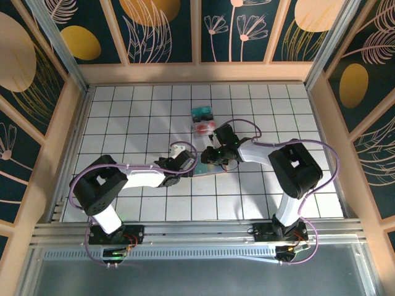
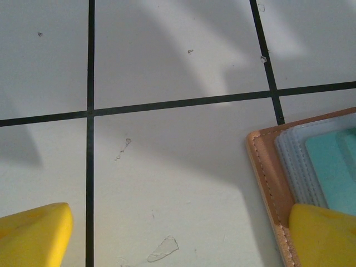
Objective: Take the credit cards out of the card holder
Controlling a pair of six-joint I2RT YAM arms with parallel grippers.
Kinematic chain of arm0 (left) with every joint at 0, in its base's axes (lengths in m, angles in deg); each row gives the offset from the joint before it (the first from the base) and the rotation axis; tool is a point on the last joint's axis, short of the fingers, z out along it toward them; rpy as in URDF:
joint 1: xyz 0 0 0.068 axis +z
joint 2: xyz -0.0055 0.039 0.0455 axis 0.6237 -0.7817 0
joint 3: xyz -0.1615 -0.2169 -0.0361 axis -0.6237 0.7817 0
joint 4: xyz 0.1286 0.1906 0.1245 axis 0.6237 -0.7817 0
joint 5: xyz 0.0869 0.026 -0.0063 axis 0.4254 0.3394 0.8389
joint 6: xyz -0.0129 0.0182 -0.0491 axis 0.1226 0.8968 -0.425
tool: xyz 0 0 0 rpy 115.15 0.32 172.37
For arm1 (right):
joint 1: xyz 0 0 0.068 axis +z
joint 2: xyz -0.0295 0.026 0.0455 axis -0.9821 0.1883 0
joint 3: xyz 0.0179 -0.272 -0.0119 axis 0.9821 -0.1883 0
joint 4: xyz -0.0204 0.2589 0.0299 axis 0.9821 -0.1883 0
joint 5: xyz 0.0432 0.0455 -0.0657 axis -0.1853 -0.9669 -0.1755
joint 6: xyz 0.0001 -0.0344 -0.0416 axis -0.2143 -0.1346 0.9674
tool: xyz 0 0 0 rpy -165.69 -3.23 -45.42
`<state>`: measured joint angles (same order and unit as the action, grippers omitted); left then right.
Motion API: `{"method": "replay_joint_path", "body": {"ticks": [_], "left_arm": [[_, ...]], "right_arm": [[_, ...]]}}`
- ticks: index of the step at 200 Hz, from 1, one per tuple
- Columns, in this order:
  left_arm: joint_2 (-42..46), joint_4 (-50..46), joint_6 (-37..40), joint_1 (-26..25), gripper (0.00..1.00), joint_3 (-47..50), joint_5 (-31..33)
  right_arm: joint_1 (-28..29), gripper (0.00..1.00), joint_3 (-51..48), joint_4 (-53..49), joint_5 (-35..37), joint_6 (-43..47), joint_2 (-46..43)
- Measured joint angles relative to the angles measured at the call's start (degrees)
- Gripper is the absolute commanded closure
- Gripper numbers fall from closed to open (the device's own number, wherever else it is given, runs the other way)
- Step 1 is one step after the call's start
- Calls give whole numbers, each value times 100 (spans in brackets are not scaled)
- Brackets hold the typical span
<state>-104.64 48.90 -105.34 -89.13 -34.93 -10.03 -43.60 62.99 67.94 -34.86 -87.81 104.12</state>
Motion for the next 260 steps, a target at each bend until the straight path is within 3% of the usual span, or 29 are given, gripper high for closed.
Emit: {"method": "replay_joint_path", "body": {"ticks": [260], "left_arm": [[-33,-76,-92,0,1,0,-4]], "right_arm": [[-109,76,-509,723,-459,-540,-127]]}}
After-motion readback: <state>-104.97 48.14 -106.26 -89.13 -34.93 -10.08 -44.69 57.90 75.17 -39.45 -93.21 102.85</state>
